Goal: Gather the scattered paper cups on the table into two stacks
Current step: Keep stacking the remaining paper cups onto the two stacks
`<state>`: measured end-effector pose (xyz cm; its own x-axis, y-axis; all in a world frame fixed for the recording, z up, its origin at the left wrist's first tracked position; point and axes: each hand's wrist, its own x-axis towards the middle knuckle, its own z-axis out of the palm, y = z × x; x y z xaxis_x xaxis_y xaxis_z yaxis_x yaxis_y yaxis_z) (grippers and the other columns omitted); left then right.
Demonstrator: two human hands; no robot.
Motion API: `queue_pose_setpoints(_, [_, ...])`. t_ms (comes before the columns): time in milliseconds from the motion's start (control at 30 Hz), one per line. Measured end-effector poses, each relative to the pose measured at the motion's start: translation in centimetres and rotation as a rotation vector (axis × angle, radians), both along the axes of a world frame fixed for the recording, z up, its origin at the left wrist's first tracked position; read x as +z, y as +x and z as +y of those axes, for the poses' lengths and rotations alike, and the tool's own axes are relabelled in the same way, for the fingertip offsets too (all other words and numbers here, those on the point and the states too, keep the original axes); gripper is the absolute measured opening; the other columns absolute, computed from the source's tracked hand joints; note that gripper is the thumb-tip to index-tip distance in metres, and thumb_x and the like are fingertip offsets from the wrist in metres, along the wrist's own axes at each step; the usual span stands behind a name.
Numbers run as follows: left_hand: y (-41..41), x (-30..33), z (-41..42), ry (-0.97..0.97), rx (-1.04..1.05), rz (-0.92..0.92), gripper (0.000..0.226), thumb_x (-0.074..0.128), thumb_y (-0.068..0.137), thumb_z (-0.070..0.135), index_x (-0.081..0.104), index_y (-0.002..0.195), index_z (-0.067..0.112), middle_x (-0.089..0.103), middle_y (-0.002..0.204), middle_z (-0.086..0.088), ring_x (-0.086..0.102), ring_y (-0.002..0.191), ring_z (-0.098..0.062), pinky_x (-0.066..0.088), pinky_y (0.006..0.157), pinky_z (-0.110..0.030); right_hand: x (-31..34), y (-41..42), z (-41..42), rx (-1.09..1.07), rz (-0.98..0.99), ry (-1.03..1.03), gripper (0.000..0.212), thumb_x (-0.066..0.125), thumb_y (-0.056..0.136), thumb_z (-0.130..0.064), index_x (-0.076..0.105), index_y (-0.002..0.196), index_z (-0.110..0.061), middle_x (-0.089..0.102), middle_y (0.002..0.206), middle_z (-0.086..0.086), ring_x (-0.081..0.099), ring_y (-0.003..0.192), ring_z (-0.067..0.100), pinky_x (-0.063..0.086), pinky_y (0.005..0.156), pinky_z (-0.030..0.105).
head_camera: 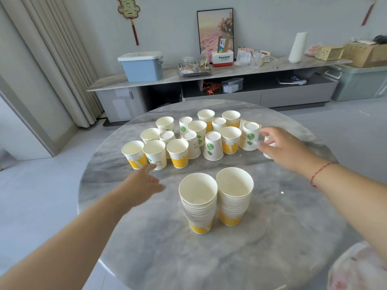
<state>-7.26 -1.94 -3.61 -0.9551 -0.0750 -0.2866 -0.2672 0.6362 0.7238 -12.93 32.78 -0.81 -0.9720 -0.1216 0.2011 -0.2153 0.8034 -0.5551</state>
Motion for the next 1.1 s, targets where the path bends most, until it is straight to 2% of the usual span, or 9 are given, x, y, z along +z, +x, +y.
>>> queue_pose_setpoints(167, [-4.1,-0.3,-1.1,0.01,0.132,0.12,0.066,0.059,0.086,0.018,0.03,0.144,0.028,0.063,0.097,-0.004,0.056,0.081,-0.022,0.049,0.077,-0.036,-1.7,-3.9,1.7,-0.246,-0.109,0.009,0.056,0.058,0.087,-0.039,0.042,0.134,-0.014,0.04,0.145,0.008,0.045,0.127,0.028,0.036,0.093,0.033])
queue_pose_setpoints(367, [-7.7,-1.7,-1.4,-0.188,0.136,0.229,0.054,0.055,0.09,0.018,0.037,0.14,0.021,0.058,0.067,0.008,0.052,0.062,-0.014,0.037,0.052,-0.026,-4.3,-5.3,1.8,-0.294,-0.233,0.179,0.062,0.058,0.088,-0.032,0.033,0.141,-0.011,0.035,0.148,0.014,0.045,0.125,0.035,0.04,0.092,0.034])
queue_pose_setpoints(500, [-7.9,-3.1,-1.7,-0.34,0.106,0.201,0.012,0.056,0.089,0.023,0.059,0.093,0.013,0.05,0.06,0.003,0.05,0.066,-0.026,0.036,0.052,-0.028,-5.5,-6.0,2.6,-0.314,-0.207,0.204,0.046,0.058,0.087,-0.02,0.045,0.13,-0.006,0.052,0.132,0.02,0.055,0.109,0.038,0.043,0.083,0.032])
queue_pose_setpoints(600, [-7.7,-2.6,-2.2,-0.278,0.131,0.21,0.026,0.06,0.088,0.032,0.059,0.079,0.007,0.066,0.074,-0.013,0.061,0.076,-0.036,0.044,0.06,-0.032,-5.0,-6.2,3.1,-0.356,-0.124,0.152,0.032,0.059,0.084,-0.012,0.06,0.114,-0.004,0.063,0.119,0.019,0.057,0.107,0.036,0.045,0.087,0.035])
queue_pose_setpoints(700, [-6.8,0.7,-2.2,-0.247,0.106,0.298,0.037,0.063,0.084,0.044,0.061,0.073,0.009,0.069,0.075,-0.013,0.065,0.074,-0.032,0.045,0.062,-0.032,-1.9,-5.2,2.6,-0.359,0.048,0.132,0.022,0.066,0.082,-0.026,0.064,0.081,-0.004,0.067,0.082,0.014,0.055,0.078,0.032,0.039,0.062,0.031])
queue_pose_setpoints(800, [-4.4,5.1,-1.3,-0.169,0.004,0.414,0.049,0.065,0.065,0.065,0.065,0.067,0.016,0.069,0.064,-0.009,0.059,0.052,-0.013,0.046,0.06,-0.03,2.3,-2.5,1.1,-0.197,0.215,-0.09,0.034,0.067,0.081,-0.041,0.065,0.07,-0.009,0.063,0.062,0.002,0.056,0.062,0.021,0.04,0.055,0.026])
queue_pose_setpoints(900, [-1.4,8.7,-0.2,-0.055,-0.25,0.437,0.065,0.064,0.048,0.081,0.068,0.072,0.021,0.061,0.061,-0.013,0.048,0.051,-0.014,0.039,0.057,-0.03,5.5,1.1,-0.2,0.21,0.128,-0.412,0.044,0.065,0.072,-0.058,0.068,0.067,-0.015,0.068,0.066,0.006,0.061,0.058,0.013,0.048,0.059,0.022])
queue_pose_setpoints(1000, [1.1,10.1,0.9,0.039,-0.467,0.403,0.063,0.066,0.047,0.079,0.07,0.073,0.022,0.056,0.063,-0.015,0.045,0.055,-0.016,0.037,0.054,-0.031,6.1,2.9,-0.7,0.496,0.099,-0.419,0.04,0.067,0.069,-0.059,0.066,0.064,-0.02,0.065,0.071,0.008,0.058,0.065,0.027,0.046,0.061,0.033])
queue_pose_setpoints(1100, [2.4,10.0,2.1,-0.026,-0.573,0.396,0.05,0.071,0.051,0.07,0.069,0.072,0.025,0.061,0.062,-0.004,0.049,0.054,-0.008,0.043,0.053,-0.028,5.5,3.7,-1.2,0.589,0.094,-0.298,0.038,0.067,0.073,-0.052,0.065,0.065,-0.015,0.066,0.073,0.003,0.061,0.068,0.022,0.049,0.063,0.029])
